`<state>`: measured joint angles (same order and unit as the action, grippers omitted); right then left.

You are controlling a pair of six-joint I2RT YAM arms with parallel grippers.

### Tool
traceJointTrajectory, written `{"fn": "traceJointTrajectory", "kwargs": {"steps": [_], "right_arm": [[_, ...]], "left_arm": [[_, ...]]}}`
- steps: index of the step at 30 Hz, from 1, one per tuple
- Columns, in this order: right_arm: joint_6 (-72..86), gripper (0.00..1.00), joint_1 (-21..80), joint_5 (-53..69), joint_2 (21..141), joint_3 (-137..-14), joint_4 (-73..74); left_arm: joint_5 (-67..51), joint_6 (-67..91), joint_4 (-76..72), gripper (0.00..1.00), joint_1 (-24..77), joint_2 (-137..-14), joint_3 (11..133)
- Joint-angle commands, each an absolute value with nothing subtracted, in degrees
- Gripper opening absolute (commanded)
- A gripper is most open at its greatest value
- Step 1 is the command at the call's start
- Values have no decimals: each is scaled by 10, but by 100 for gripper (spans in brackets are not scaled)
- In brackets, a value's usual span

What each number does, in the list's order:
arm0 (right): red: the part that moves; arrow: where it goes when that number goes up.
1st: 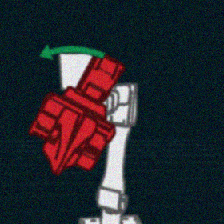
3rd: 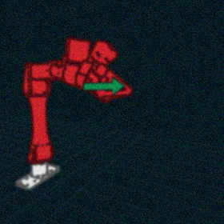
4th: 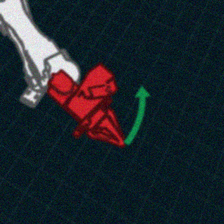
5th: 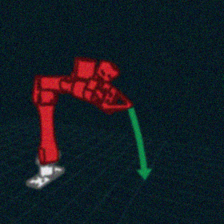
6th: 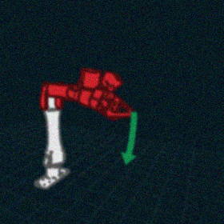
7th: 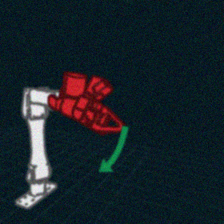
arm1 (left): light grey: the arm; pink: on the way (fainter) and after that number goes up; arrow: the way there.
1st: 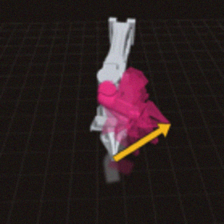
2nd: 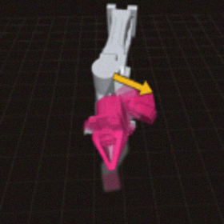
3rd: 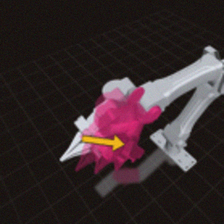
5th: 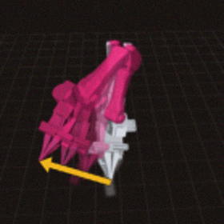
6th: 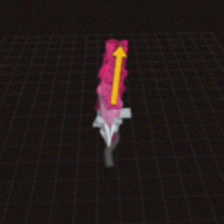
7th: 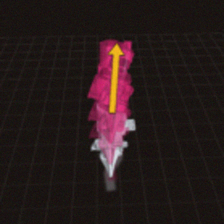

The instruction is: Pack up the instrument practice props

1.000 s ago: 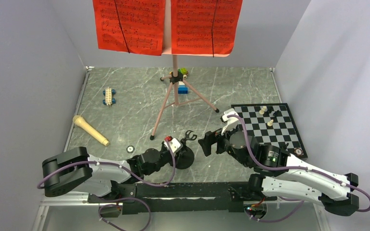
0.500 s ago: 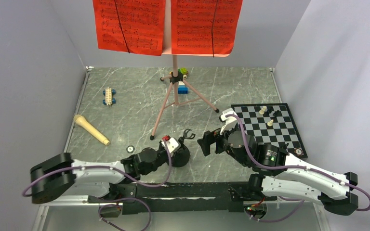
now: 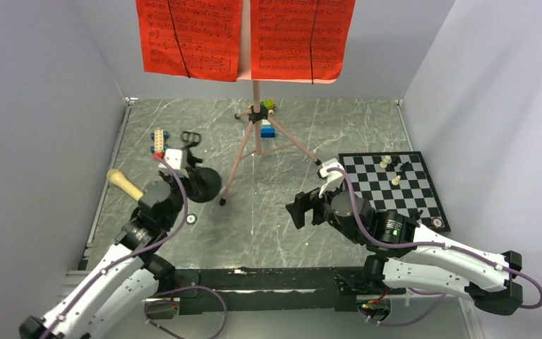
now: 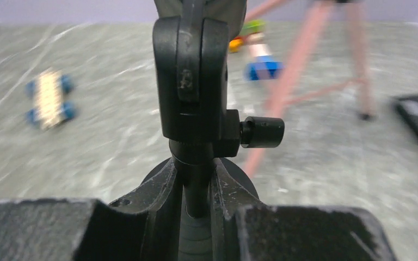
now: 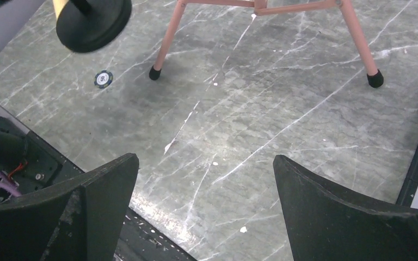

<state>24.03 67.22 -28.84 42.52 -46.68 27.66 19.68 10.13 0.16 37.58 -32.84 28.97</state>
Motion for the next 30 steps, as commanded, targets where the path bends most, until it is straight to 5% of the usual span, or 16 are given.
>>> {"fn": "traceJointTrajectory", "kwargs": {"steps": [1, 14, 30], "right_arm": [[228, 100, 672, -274, 428, -463, 238], [226, 100, 672, -244, 429, -434, 201], [202, 100, 672, -251, 457, -419, 190]], "left_arm": [[115, 183, 57, 0, 210, -378, 336], [232, 157, -116, 0, 32, -594, 334], [186, 89, -262, 0, -57, -756, 366]]}}
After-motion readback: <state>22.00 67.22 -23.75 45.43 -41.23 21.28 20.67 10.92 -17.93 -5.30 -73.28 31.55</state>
